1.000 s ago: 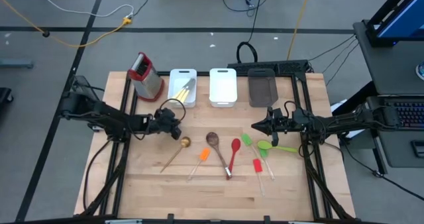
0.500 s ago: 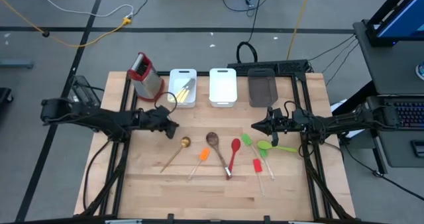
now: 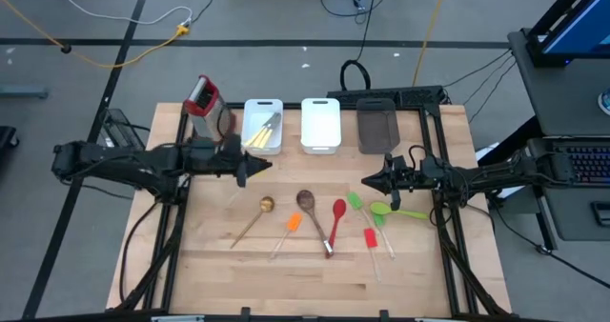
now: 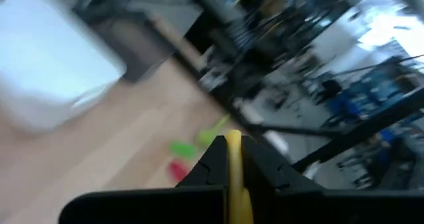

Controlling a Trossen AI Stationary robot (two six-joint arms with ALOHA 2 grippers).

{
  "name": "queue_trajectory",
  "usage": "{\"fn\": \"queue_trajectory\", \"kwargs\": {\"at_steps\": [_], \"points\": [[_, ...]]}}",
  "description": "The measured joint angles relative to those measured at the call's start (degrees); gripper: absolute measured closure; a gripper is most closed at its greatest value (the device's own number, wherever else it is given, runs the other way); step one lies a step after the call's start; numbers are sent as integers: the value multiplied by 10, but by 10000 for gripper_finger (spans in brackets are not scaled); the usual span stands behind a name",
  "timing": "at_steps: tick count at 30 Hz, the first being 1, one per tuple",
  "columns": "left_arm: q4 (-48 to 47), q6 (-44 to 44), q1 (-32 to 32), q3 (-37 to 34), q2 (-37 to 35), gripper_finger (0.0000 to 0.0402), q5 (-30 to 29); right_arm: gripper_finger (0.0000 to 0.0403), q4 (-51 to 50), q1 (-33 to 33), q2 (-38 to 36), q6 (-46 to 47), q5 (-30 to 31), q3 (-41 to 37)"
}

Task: Pick & Place Kitchen Items
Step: Put the yellow spatula into the black bin

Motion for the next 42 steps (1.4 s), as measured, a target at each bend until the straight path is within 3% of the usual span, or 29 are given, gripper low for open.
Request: {"fn": "queue_trajectory", "kwargs": {"at_steps": [7,10,20,25,30,42], "points": [[9,52,-20,112,60,391,-54,403,18,0,0,-8,7,0],[45,64,-19,151,105,391,-58,403,50,0,0,7,32,0],[119,71,-14,269,247,391,-61,403,240,0,1,56,30,0],[126,82,-14,334,316,391,-72,392,254,0,6,56,30,21],[132,91,-6,397,378,391,-75,346,245,0,36,53,28,56],[136,101,19,492,477,391,-55,186,230,0,141,32,0,148]]}}
